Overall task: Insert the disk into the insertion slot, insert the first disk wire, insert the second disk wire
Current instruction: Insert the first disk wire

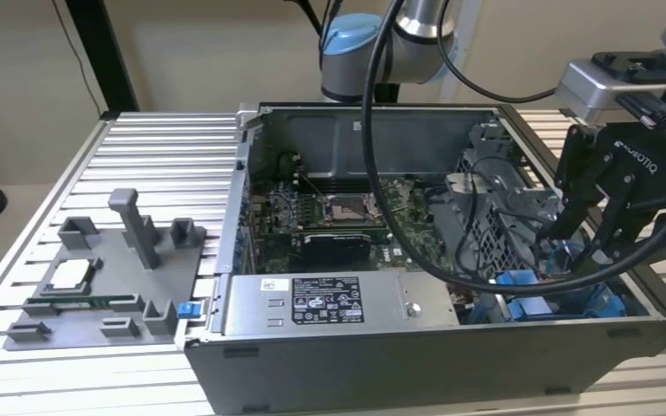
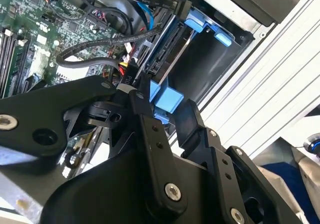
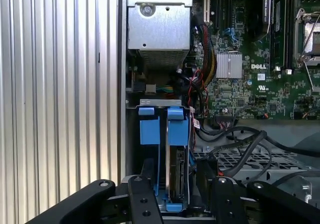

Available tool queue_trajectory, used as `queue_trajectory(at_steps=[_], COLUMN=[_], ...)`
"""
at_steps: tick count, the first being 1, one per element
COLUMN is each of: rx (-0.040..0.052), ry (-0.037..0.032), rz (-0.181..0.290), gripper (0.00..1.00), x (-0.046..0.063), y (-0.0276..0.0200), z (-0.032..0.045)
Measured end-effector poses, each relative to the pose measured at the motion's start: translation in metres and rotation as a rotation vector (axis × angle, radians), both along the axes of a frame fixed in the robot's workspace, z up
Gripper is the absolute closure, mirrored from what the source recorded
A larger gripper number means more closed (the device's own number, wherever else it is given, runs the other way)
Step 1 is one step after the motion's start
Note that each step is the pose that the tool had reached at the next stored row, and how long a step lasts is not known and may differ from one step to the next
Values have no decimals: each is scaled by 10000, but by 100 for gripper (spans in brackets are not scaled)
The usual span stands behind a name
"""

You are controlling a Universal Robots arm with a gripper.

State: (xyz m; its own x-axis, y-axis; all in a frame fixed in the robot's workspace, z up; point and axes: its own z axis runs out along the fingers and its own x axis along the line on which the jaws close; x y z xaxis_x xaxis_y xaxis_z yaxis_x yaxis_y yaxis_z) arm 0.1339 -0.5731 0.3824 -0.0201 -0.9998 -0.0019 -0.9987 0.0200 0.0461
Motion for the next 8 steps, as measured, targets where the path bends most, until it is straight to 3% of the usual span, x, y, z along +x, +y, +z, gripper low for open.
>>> queue_trajectory(at_steps=[4, 8], rx=[-1, 0], ry=[0, -2], rz=[0, 0], gripper=[0, 0], x=[0, 0], y=[0, 0], z=[2, 58])
